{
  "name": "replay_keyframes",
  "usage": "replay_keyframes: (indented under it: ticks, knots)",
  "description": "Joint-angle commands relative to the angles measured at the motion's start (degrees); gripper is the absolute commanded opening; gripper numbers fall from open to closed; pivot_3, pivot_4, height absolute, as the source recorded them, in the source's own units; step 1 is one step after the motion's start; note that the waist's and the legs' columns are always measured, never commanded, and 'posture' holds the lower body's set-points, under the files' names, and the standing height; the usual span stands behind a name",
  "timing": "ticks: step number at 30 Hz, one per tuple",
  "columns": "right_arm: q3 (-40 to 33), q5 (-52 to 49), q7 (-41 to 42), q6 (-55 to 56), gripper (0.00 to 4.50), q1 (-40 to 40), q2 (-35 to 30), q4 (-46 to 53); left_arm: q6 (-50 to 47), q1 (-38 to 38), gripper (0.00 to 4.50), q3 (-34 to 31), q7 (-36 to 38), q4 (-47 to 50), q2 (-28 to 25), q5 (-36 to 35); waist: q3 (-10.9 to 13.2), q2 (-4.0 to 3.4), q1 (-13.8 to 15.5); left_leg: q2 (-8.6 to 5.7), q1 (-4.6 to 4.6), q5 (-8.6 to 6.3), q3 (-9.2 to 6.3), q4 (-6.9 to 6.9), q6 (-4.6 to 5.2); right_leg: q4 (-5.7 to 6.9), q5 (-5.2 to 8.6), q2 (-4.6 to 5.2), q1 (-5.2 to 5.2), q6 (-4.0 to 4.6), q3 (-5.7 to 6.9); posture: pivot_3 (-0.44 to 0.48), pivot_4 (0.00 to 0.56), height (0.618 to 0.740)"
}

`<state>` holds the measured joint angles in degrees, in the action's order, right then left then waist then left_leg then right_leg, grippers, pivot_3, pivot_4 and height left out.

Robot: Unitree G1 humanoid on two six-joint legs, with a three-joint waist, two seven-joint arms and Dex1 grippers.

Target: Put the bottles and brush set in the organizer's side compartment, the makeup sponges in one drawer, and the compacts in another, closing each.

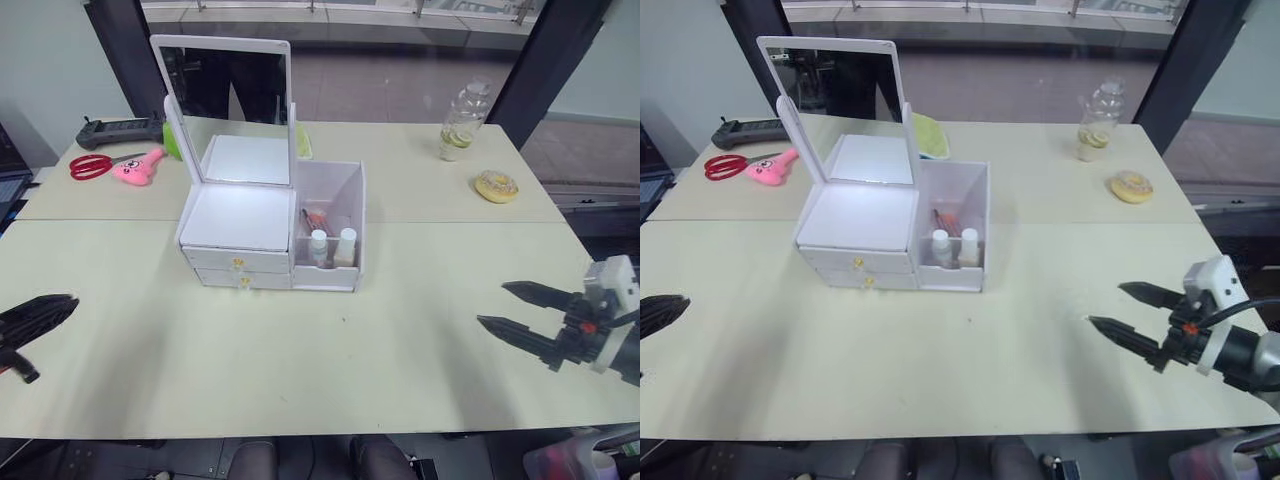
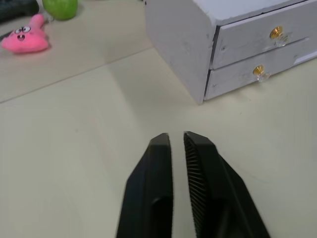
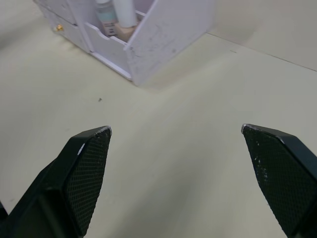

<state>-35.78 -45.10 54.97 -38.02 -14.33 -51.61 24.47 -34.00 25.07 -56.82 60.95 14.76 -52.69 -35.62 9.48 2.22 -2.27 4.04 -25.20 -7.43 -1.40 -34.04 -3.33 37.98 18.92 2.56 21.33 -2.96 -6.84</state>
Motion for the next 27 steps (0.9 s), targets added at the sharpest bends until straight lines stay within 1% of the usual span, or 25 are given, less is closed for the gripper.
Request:
replay_keyframes:
  ticks: [1,5,9,20,27]
  knots:
    - [-3.7,0.1,1.9,2.0,4.5,-1.3,0.7,-1.1,-0.6,1.7,1.92,-3.6,1.7,0.0,-1.1,0.1,0.0,0.0,-0.1,0.0,0.0,0.0,0.0,0.04,0.0,0.0,0.0,-0.01,0.01,0.0,0.01,0.0,0.15,0.74]
    - [-5.3,0.4,3.9,2.8,4.5,-2.8,0.4,-3.0,-1.4,2.1,3.24,-4.3,2.7,-1.1,-2.0,-0.1,0.0,0.0,-0.1,0.0,0.01,0.0,0.0,0.04,-0.01,0.02,0.01,0.0,0.02,0.03,0.01,0.0,0.15,0.74]
    - [-5.0,0.6,4.4,3.1,4.5,-2.2,0.3,-3.5,-1.1,2.1,4.46,-4.0,3.3,-1.8,-2.3,0.4,0.0,0.0,-0.2,0.0,0.02,-0.06,0.02,0.04,-0.09,0.01,0.02,0.01,0.03,0.04,-0.01,0.0,0.15,0.74]
    - [-2.7,0.9,3.7,2.4,4.5,0.9,0.5,-3.3,0.9,0.8,4.46,-2.0,1.4,-1.3,-1.9,4.3,0.0,0.0,-0.2,0.0,0.02,-0.04,0.03,0.06,-0.06,0.01,0.01,0.0,0.02,0.01,-0.02,0.0,0.15,0.74]
    - [-1.9,0.6,3.1,2.2,4.5,2.0,0.4,-3.0,0.6,-0.2,4.46,-1.1,0.5,-1.1,-2.1,4.7,0.0,0.0,-0.2,0.0,0.02,-0.02,0.03,0.05,-0.03,0.02,0.0,0.0,0.02,-0.01,-0.02,0.0,0.15,0.74]
